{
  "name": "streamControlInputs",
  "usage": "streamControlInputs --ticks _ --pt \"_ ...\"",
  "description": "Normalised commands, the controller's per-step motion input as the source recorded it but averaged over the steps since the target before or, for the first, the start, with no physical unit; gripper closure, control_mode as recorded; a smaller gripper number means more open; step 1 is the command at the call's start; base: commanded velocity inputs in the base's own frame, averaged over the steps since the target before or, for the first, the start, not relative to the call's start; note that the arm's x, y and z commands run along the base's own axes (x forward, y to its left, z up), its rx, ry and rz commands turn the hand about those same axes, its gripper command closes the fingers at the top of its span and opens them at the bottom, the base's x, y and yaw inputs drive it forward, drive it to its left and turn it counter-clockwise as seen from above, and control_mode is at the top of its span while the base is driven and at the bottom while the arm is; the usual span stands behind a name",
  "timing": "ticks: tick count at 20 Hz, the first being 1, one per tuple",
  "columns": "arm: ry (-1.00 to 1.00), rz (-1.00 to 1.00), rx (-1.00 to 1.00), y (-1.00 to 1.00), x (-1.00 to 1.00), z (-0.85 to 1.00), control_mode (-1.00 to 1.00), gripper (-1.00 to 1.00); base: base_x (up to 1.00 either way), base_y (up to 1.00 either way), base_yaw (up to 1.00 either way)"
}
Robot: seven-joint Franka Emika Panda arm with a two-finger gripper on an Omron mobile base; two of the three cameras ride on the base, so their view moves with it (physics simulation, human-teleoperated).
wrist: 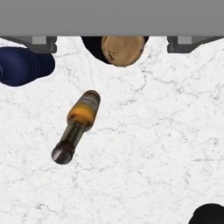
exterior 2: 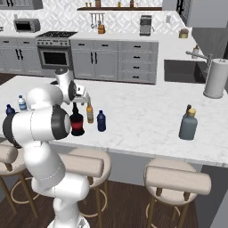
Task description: Move the plastic bottles in the middle to the plastics group, and the glass bottles in the middle to the glass group.
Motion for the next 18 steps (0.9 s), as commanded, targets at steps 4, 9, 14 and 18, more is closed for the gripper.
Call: streamControlInputs --ticks 4,9,14,18 --pt "0.00 0.00 0.01 0.00 0.00 -0.21 -1.00 1.00 0.00 0.00 0.00" --pt "0.00 0.00 0.00 0.00 0.00 -0.07 -1.00 1.00 0.00 0.00 0.00" --pt "0.00 0.00 0.00 0.00 -0.15 0.01 -1.00 1.00 0.00 0.00 0.00" --pt "0.00 0.00 0.00 -0.04 -0.94 0.22 -1.00 1.00 0.00 0.00 0.00"
